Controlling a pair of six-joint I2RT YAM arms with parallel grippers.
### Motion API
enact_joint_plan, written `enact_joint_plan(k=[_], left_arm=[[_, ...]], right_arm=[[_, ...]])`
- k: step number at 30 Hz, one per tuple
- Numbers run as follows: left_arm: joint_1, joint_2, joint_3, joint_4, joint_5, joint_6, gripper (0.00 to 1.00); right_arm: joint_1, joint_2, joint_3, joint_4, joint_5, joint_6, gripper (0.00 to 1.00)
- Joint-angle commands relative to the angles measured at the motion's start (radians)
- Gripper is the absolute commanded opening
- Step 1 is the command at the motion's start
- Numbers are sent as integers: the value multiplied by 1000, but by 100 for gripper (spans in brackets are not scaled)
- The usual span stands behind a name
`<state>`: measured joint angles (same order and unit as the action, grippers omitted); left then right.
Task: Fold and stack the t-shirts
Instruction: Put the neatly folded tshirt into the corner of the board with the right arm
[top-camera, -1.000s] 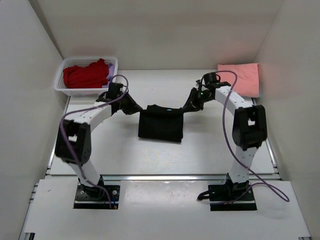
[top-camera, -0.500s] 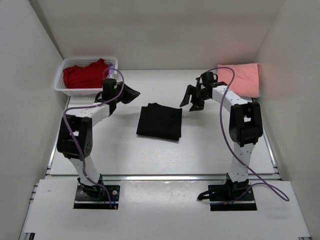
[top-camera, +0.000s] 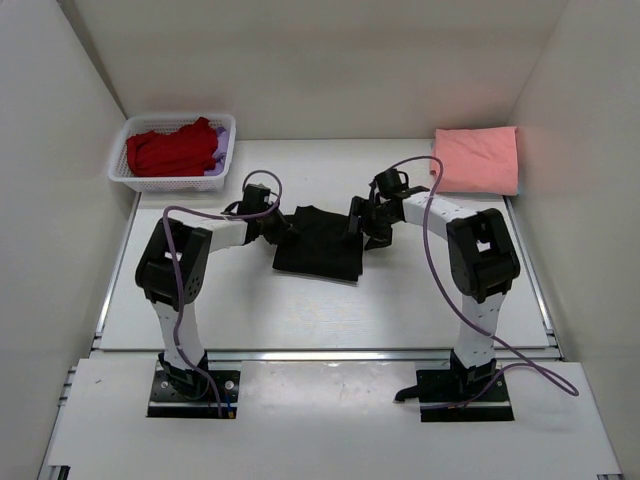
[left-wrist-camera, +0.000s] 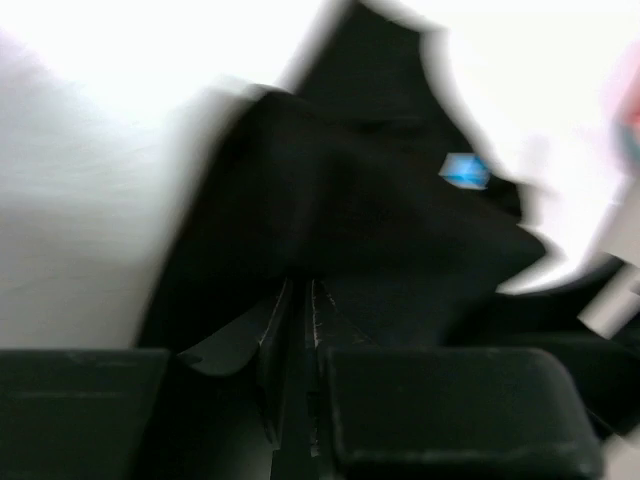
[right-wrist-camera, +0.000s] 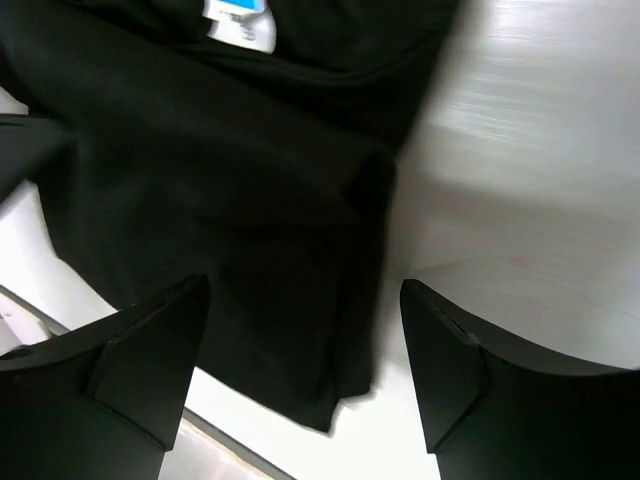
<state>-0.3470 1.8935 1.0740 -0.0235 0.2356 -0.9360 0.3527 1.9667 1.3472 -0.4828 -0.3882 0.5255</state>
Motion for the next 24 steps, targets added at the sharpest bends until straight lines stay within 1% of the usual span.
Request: enact_joint_plan(k=[1,3,5,7,8,10,11,12,13,14,15,18,19,20,21,22,24], left_arm=[[5,25,-3,-62,-22,-18,21],[-6,44,4,-69,-16,-12,17],[-12,53,-5,-64,-12,-14,17],[-14,55,-12,-49,-16,-18,17],[-18,50,-25,-44,-16,-20,17],[-20,50,-40,-42,-18,-21,16],[-21,47,-46,-36,-7,-18,16],[-20,44,-49,-35,-16,-18,15],[-23,41,-54,-36,-13,-18,15],[-11,35,-59,-36,-13,-18,16],[-15,30,-63,-35,-13,-15,16],[2,-5,-78,-23,1,-14,19],[11,-25,-85,-6,17,-11,21],[32,-48,-86,0,46,-3,22],[34,-56,-79,-1,62,3,26],[51,-74,-75,-7,77,22,24],[68,-114,-69,13,151,42,23]], right_arm=[[26,30,-31,110,6,89,75],[38,43,-60,151,-1,152,75],[32,57,-95,223,-43,204,74],[23,63,-144,286,-76,276,72],[17,69,-163,315,-90,286,72],[-3,70,-172,338,-103,310,67],[0,78,-169,345,-110,318,63],[-14,87,-163,348,-124,315,55],[-23,84,-161,354,-132,305,25],[-24,83,-158,351,-135,303,5],[-30,83,-155,346,-138,291,0],[-56,92,-123,302,-165,239,0],[-66,98,-99,294,-167,199,0],[-69,98,-68,256,-158,165,0],[-75,106,-37,219,-164,137,0],[-81,112,-25,202,-167,89,0],[-96,118,39,133,-160,13,0]])
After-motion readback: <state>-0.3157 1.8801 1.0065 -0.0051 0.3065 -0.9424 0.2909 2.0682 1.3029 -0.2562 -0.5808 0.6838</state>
